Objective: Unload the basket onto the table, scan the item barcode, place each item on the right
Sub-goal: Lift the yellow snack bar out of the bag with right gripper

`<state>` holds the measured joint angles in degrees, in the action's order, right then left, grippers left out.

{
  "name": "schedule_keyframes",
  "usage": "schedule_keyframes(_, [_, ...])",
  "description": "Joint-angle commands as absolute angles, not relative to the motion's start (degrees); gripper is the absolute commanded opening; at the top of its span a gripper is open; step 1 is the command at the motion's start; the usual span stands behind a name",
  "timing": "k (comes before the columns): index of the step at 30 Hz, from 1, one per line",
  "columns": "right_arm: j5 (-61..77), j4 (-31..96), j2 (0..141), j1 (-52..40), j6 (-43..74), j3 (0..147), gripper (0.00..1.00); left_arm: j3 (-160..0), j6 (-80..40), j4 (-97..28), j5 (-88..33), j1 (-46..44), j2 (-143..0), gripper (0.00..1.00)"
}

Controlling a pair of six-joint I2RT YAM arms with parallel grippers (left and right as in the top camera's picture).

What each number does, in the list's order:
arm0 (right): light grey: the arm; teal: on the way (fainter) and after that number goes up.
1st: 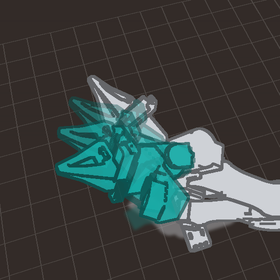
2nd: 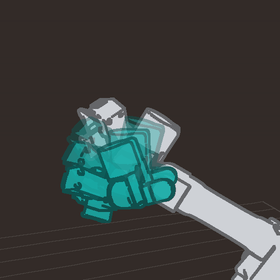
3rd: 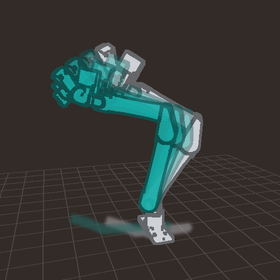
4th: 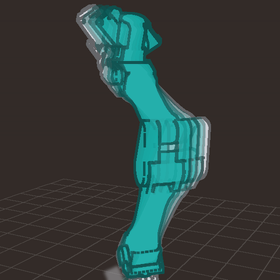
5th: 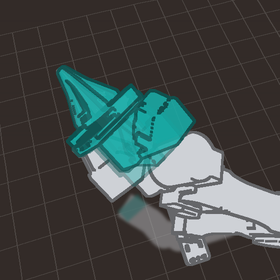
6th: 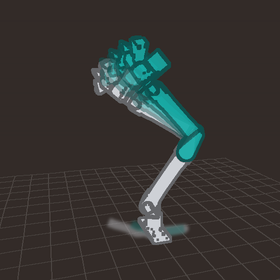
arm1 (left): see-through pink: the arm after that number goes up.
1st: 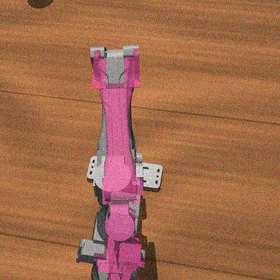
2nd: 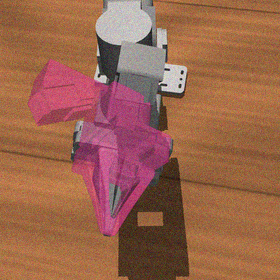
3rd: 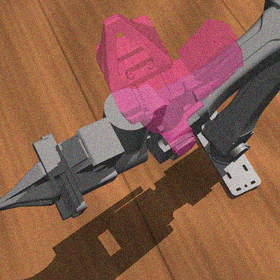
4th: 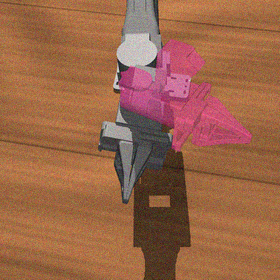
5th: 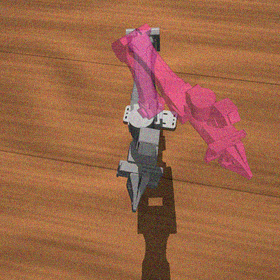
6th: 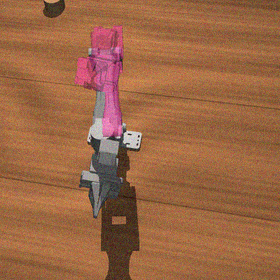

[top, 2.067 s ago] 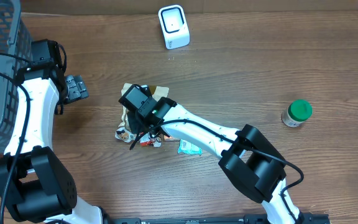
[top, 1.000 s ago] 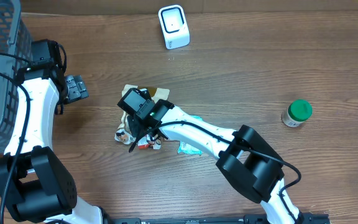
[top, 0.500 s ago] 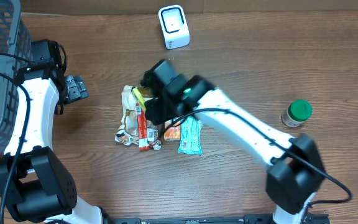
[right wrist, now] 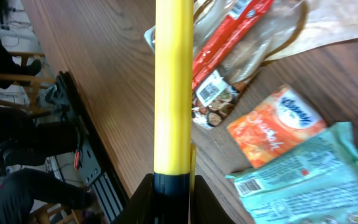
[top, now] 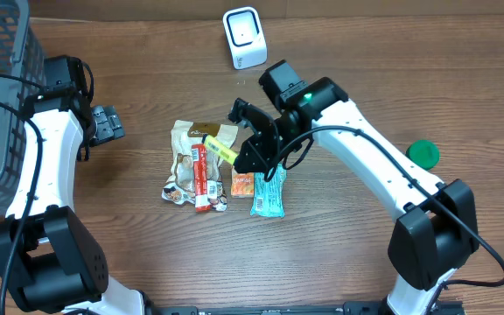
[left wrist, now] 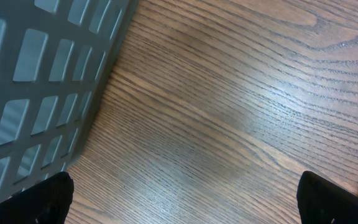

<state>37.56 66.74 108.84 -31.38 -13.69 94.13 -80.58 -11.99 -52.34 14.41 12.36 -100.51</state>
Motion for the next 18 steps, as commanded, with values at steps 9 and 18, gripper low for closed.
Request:
schedule_keyframes(9, [38.5, 67.2, 107.8, -29.5, -13.3, 94.3, 0.04, -81.5, -11.8, -52.2, 15.0, 12.0, -99.6, 1.00])
schedule_keyframes(18, [36.7, 63.4, 107.8, -29.5, -13.3, 94.3, 0.04, -81.5, -11.8, -52.2, 15.0, 12.0, -99.6, 1.00])
